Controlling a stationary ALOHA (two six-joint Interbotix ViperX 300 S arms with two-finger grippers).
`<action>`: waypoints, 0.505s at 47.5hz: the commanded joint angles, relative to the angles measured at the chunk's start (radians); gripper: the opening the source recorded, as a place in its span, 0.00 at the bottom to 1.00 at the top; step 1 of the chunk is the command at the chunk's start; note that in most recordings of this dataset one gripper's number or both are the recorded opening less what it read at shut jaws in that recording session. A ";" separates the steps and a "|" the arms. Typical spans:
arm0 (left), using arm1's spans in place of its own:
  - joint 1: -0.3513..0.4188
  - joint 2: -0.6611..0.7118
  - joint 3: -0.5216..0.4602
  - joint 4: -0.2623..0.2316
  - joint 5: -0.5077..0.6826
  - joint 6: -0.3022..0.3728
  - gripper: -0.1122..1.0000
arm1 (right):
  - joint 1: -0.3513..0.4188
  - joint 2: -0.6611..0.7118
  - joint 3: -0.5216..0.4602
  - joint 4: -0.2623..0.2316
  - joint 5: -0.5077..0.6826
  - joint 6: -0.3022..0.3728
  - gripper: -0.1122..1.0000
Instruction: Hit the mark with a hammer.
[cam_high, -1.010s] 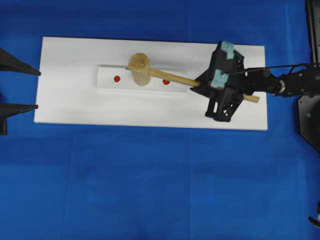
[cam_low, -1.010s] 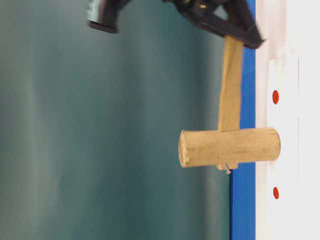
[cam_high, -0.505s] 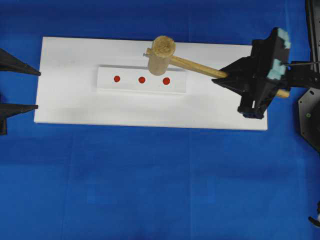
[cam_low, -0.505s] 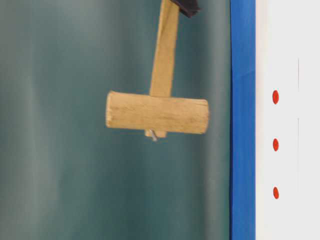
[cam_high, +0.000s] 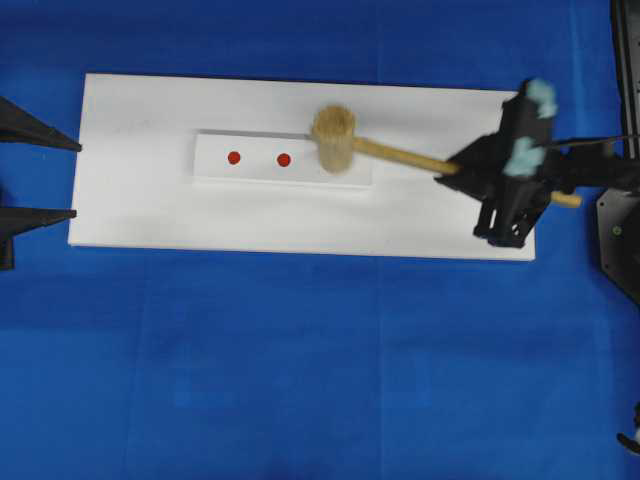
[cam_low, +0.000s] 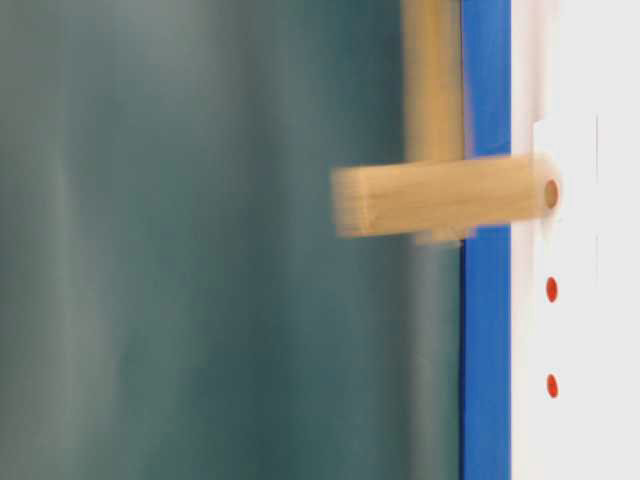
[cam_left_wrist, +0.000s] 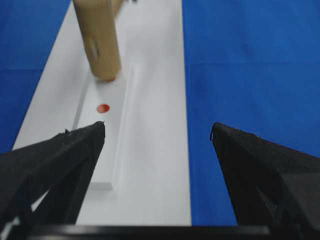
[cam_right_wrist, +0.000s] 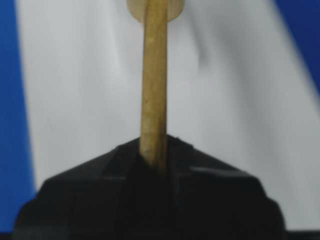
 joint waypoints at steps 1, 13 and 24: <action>0.002 0.008 -0.009 0.000 -0.011 0.000 0.87 | 0.002 0.061 -0.017 0.029 0.012 -0.002 0.11; 0.002 0.006 -0.011 0.000 -0.011 -0.002 0.87 | 0.002 0.026 -0.034 0.021 0.026 -0.014 0.11; 0.002 0.005 -0.011 0.000 -0.011 -0.002 0.87 | 0.006 -0.109 -0.055 0.018 0.031 -0.031 0.11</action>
